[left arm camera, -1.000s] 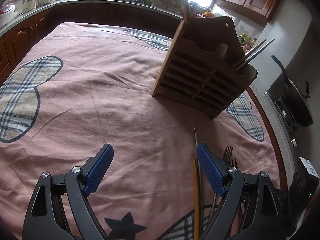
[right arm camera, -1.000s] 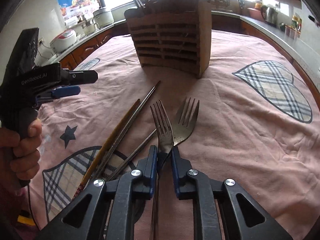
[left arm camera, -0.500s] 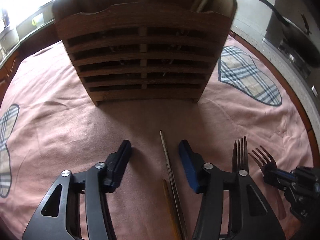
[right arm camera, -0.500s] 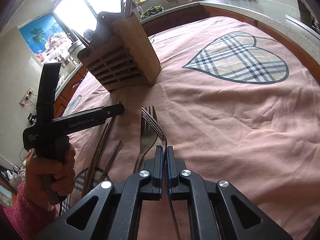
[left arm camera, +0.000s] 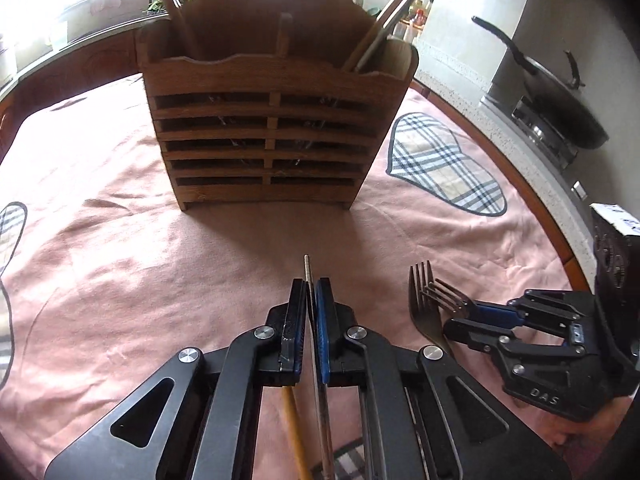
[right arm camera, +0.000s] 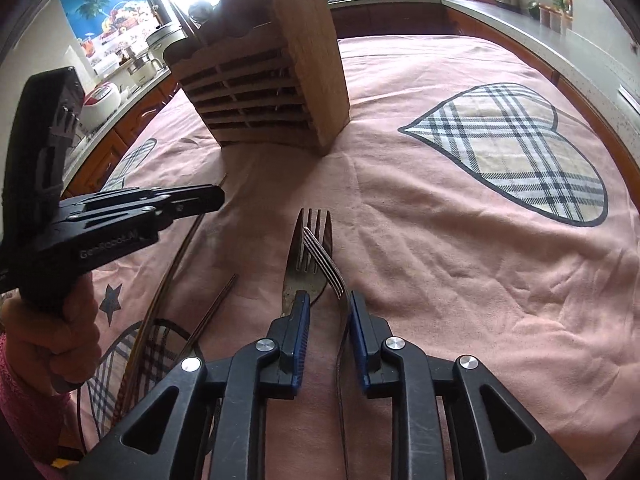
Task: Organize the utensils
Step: 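Close the right tool on a metal fork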
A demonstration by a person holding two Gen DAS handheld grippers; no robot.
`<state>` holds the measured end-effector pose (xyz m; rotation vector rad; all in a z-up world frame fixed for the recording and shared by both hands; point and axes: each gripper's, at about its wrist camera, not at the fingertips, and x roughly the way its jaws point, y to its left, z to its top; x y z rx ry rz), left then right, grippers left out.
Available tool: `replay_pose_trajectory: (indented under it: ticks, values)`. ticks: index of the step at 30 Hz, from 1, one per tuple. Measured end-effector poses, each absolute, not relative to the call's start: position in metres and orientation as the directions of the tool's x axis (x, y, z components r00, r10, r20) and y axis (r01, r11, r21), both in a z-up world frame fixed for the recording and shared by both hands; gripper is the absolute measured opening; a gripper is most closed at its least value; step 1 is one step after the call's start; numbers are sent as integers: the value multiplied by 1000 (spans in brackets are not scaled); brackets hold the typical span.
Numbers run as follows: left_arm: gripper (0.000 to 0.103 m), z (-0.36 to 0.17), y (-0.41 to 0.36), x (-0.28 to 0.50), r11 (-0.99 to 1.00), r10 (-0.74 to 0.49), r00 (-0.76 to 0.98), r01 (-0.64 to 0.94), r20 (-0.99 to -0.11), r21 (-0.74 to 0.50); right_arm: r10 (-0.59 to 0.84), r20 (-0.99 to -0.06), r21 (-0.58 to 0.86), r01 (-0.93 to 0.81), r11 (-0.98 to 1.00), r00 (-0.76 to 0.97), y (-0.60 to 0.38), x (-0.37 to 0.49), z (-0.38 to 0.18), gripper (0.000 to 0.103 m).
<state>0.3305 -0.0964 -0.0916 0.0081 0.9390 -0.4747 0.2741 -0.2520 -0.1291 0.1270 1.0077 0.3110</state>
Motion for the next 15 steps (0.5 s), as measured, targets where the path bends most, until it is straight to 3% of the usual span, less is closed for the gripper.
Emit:
replay_pose_trajectory:
  ticks: [4,15]
  values:
    - [4,-76,-73,318,895,-424,517,365,-744,-257,336,-787,273,-196,942,518,-255,267,-123,5]
    - [4,-45,-18,288,893,-449,584,295,-676,-339,355,-683,353,-137,926,639,-273,237,-91,4]
